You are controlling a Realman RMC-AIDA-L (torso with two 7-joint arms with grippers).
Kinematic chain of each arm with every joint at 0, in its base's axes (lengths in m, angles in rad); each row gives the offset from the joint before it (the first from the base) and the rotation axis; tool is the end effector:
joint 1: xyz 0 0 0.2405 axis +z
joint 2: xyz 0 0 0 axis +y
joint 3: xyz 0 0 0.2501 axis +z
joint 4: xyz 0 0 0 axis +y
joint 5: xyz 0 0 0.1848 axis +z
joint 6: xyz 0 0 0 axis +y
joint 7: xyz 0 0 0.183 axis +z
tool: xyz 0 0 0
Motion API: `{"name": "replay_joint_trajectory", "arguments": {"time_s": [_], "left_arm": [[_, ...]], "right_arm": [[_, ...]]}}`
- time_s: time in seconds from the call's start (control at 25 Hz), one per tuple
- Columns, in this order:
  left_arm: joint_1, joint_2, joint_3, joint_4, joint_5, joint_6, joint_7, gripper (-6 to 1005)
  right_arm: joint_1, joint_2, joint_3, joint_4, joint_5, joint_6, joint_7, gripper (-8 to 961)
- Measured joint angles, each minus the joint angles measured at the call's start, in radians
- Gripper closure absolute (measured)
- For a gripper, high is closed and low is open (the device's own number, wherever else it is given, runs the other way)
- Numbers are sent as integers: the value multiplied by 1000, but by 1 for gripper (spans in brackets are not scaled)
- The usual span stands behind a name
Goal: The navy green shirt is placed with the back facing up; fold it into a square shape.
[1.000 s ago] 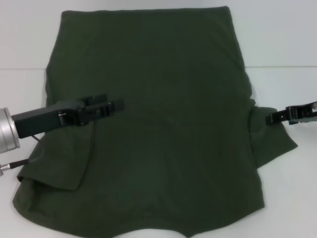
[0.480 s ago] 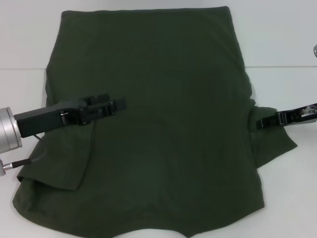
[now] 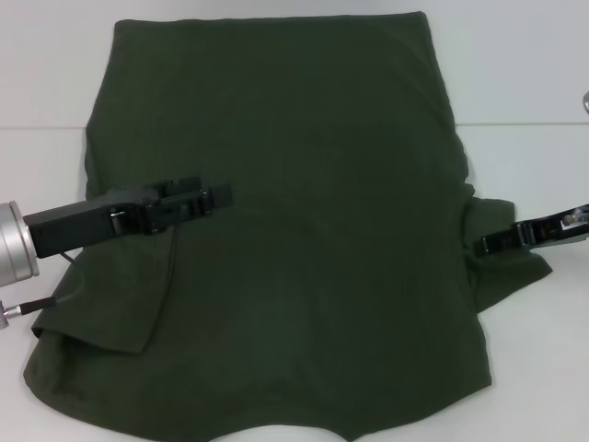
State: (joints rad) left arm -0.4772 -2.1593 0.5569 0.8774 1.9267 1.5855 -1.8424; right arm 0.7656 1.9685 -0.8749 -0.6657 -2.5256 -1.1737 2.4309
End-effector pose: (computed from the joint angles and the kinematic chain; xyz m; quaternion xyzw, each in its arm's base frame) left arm -0.2129 0.3331 0.0045 -0.8435 -0.3858 -0.3417 0.1512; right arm 0.2747 0.4035 -0.0069 -0.8168 0.5240 -0.0201 0.2404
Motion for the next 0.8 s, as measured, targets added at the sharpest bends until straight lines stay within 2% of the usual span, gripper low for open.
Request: {"name": "replay_joint_trajectory", "arguments": {"time_s": [0.36,0.56,0.8], "left_arm": [[0,-2,1,0,-9,3,-2,186],[1,-2,0,0,-20,4,-2,186],[1,-2,1,0,-24,7,-2,186]], "right_arm": [[7,11,2,13,-4,28,3,164],[8,10,3,16,-5,27,36,178],[1,5,1,14,-6,31,49,294]]}}
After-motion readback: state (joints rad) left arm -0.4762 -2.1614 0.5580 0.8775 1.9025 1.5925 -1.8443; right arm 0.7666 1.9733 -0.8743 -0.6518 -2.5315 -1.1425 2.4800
